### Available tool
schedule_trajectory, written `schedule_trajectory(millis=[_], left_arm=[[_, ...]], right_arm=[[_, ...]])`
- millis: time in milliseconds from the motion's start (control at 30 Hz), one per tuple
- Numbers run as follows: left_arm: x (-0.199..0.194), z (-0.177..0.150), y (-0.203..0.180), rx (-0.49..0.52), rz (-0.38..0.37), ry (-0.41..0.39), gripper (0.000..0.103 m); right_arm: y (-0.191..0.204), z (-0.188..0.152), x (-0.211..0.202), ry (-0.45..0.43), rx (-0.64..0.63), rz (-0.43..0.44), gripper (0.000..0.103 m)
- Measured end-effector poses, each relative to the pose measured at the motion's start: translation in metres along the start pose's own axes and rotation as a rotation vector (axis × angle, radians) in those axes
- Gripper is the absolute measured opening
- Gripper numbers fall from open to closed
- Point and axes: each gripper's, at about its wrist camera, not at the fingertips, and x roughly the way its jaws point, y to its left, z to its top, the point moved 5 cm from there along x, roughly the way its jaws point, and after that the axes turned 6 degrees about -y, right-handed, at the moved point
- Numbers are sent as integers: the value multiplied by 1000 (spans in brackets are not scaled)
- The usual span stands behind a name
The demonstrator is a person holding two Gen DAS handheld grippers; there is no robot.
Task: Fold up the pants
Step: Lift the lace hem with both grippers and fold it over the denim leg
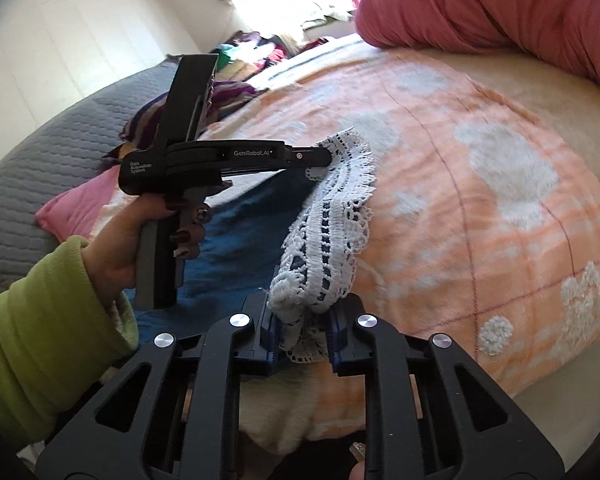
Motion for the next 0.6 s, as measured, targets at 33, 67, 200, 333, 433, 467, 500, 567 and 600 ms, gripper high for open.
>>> schedule_trajectory(millis=[33, 67, 200, 333, 433, 467, 500, 567, 600], left_arm=[[-8, 2, 2, -17, -11, -16, 13], [-16, 3, 4, -31, -15, -30, 13], [-57, 3, 21, -97, -44, -102, 13], [-89, -11, 45, -158, -37, -137, 13], [-106, -29, 72, -257, -30, -149, 14], [-112, -35, 82, -290, -16, -150, 15], [-119, -43, 93, -332, -3, -148, 16], [-133, -55, 110, -401, 27, -146, 18], [-145, -61, 119, -444, 35, -148, 20]], right_arm=[[7, 2, -2, -7, -15, 9, 12], [15, 5, -5, -15, -32, 18, 12], [47, 13, -9, -33, -118, 50, 12], [83, 12, -2, -23, -203, 92, 12], [115, 1, 15, 13, -301, 117, 12], [126, -6, 23, 33, -338, 126, 12], [134, -11, 30, 49, -370, 131, 12], [151, -27, 43, 89, -441, 127, 12], [161, -38, 52, 112, -492, 118, 12]])
